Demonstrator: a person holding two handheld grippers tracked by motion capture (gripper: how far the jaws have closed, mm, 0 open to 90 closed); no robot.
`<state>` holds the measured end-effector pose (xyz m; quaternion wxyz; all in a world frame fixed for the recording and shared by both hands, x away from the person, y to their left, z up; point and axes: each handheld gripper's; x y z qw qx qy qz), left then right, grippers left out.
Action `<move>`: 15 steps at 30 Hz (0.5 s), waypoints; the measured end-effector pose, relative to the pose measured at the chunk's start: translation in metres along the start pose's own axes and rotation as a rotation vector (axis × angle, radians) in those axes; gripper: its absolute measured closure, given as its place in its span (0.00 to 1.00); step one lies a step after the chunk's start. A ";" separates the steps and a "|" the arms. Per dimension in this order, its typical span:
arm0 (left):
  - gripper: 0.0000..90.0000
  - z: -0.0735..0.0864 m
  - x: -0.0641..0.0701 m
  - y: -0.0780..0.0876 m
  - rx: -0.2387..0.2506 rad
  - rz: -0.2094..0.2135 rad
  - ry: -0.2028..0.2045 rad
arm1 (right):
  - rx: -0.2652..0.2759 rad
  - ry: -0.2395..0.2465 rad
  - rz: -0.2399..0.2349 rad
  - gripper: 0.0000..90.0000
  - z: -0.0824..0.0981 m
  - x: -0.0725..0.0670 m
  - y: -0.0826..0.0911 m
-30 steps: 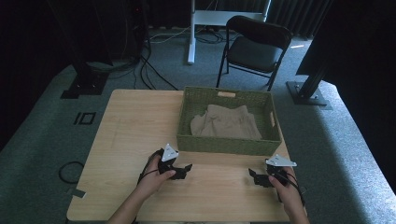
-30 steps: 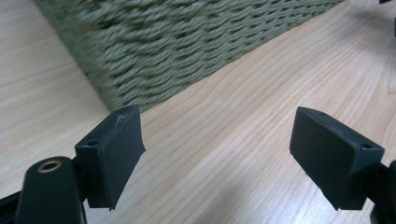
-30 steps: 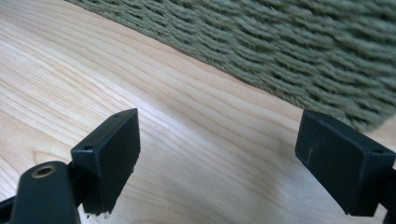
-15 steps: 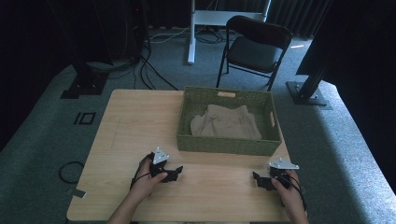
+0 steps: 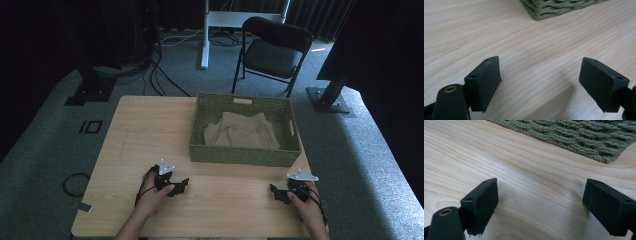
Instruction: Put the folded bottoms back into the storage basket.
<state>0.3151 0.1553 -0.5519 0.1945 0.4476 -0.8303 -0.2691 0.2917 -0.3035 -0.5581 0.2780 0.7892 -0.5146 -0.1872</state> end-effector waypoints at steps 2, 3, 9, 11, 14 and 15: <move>0.21 0.001 -0.002 0.001 0.000 -0.027 0.014 | -0.001 0.000 0.001 0.14 0.000 0.000 0.000; 0.21 0.001 -0.003 0.002 0.000 -0.041 0.024 | -0.001 -0.001 0.001 0.14 0.000 0.000 0.000; 0.21 0.002 -0.005 0.003 0.000 -0.138 0.065 | -0.001 -0.001 0.003 0.14 0.000 0.000 0.000; 0.21 0.001 -0.002 0.001 -0.015 -0.171 0.042 | 0.000 -0.008 0.008 0.14 -0.001 -0.001 -0.001; 0.18 0.001 0.001 0.000 -0.027 -0.194 0.034 | -0.001 -0.017 0.020 0.14 -0.001 -0.002 -0.001; 0.17 0.001 0.002 -0.001 -0.028 -0.197 0.035 | -0.001 -0.026 0.031 0.14 -0.001 -0.003 -0.001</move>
Point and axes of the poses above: each handheld gripper's, and its own axes: y roughly backward along the jaws, z roughly out of its underside, x roughly to its right, and after that the axes turned 4 degrees about x, right-handed
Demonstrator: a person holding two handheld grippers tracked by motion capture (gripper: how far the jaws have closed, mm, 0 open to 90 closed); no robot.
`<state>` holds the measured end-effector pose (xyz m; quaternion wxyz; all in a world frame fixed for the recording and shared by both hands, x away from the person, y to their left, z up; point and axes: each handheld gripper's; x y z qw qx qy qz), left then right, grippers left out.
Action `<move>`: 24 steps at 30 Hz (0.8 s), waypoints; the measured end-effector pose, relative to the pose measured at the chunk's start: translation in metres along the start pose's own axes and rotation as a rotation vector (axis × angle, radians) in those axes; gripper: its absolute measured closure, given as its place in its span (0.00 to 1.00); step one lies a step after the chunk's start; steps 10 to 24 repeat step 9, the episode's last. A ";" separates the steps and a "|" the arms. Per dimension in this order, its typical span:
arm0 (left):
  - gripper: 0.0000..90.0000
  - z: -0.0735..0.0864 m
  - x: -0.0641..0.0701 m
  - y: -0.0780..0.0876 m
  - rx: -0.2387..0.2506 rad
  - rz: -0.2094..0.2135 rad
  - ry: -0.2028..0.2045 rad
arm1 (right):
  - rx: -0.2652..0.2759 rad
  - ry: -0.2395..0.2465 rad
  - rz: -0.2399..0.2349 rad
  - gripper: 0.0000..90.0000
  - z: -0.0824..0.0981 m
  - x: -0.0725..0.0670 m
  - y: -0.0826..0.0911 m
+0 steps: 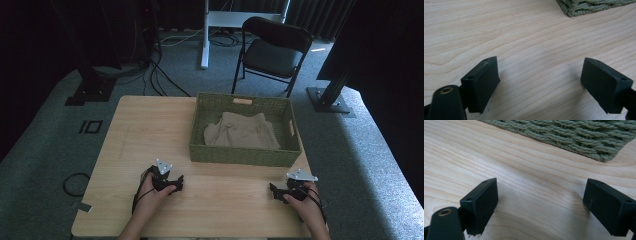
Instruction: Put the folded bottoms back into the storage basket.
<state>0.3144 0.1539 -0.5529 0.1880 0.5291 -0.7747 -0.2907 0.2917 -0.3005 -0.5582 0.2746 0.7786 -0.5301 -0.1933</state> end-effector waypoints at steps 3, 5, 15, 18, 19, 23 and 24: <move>0.16 0.000 0.000 0.000 -0.001 -0.002 0.000 | 0.000 -0.008 0.009 0.13 0.000 -0.001 0.000; 0.16 0.000 0.000 -0.001 -0.005 -0.010 0.008 | 0.001 -0.008 0.009 0.13 0.000 -0.001 -0.001; 0.10 0.000 0.000 -0.001 -0.014 -0.020 0.018 | 0.001 -0.009 0.010 0.13 -0.001 -0.001 -0.001; 0.10 0.000 0.000 -0.001 -0.014 -0.020 0.018 | 0.001 -0.009 0.010 0.13 -0.001 -0.001 -0.001; 0.10 0.000 0.000 -0.001 -0.014 -0.020 0.018 | 0.001 -0.009 0.010 0.13 -0.001 -0.001 -0.001; 0.10 0.000 0.000 -0.001 -0.014 -0.020 0.018 | 0.001 -0.009 0.010 0.13 -0.001 -0.001 -0.001; 0.10 0.000 0.000 -0.001 -0.014 -0.020 0.018 | 0.001 -0.009 0.010 0.13 -0.001 -0.001 -0.001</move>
Point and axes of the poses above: each handheld gripper's, and its own axes: y roughly backward along the jaws, z roughly out of its underside, x roughly to its right, and after that the axes turned 4 degrees about x, right-handed
